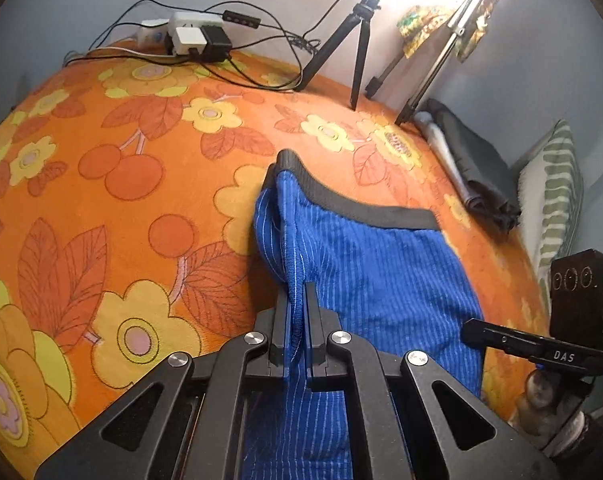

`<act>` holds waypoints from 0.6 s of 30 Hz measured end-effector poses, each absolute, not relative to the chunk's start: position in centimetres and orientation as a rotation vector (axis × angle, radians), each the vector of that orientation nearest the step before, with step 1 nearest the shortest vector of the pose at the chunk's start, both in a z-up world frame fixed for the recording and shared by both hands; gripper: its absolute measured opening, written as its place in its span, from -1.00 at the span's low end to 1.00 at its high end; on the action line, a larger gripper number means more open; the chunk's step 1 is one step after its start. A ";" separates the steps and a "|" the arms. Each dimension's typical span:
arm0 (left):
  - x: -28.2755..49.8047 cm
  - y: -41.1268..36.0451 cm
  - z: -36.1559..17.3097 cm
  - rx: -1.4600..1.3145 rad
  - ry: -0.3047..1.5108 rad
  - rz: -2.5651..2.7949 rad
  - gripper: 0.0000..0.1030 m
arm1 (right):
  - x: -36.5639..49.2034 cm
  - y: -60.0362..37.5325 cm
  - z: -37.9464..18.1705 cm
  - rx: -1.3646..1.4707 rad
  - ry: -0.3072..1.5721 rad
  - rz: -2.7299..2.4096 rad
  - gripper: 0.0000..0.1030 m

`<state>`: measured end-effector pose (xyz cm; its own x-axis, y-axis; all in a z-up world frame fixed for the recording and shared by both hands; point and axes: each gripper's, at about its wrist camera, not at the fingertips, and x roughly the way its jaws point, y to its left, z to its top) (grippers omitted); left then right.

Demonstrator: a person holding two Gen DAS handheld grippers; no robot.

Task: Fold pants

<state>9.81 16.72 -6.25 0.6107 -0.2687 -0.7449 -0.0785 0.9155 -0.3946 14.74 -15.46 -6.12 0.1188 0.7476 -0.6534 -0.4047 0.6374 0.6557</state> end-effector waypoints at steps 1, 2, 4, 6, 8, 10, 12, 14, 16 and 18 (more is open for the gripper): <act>9.8 16.7 -6.1 -0.420 0.909 -0.118 -0.93 | 14.8 -15.4 -6.0 0.355 1.169 0.868 -0.83; 9.7 16.7 -5.8 -0.428 0.902 -0.123 -0.93 | 14.8 -15.5 -5.9 0.357 1.166 0.870 -0.83; 9.6 16.7 -5.4 -0.428 0.890 -0.129 -0.93 | 14.9 -15.6 -5.7 0.361 1.156 0.872 -0.83; 9.5 16.9 -4.9 -0.448 0.879 -0.135 -0.93 | 15.0 -15.7 -5.5 0.364 1.147 0.871 -0.83; 9.3 17.3 -4.3 -0.476 0.862 -0.145 -0.93 | 15.1 -16.0 -5.0 0.368 1.127 0.873 -0.83; 9.2 17.5 -3.3 -0.482 0.837 -0.151 -0.93 | 15.1 -16.5 -4.0 0.376 1.089 0.876 -0.83; 8.9 17.6 -2.0 -0.494 0.802 -0.162 -0.93 | 15.2 -17.1 -2.9 0.398 1.056 0.885 -0.84; 8.5 17.7 -0.7 -0.498 0.766 -0.171 -0.93 | 15.1 -17.9 -1.4 0.418 1.005 0.894 -0.84; 8.0 17.6 0.2 -0.504 0.741 -0.183 -0.93 | 14.8 -18.7 0.0 0.429 0.960 0.901 -0.84; 7.2 17.4 1.0 -0.513 0.722 -0.198 -0.93 | 14.3 -19.4 1.2 0.438 0.924 0.908 -0.84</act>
<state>7.16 17.44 1.02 0.7386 -0.3445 -0.5795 -0.0014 0.8588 -0.5123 14.30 -19.44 1.24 0.2840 0.8232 -0.4917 -0.4776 0.5661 0.6719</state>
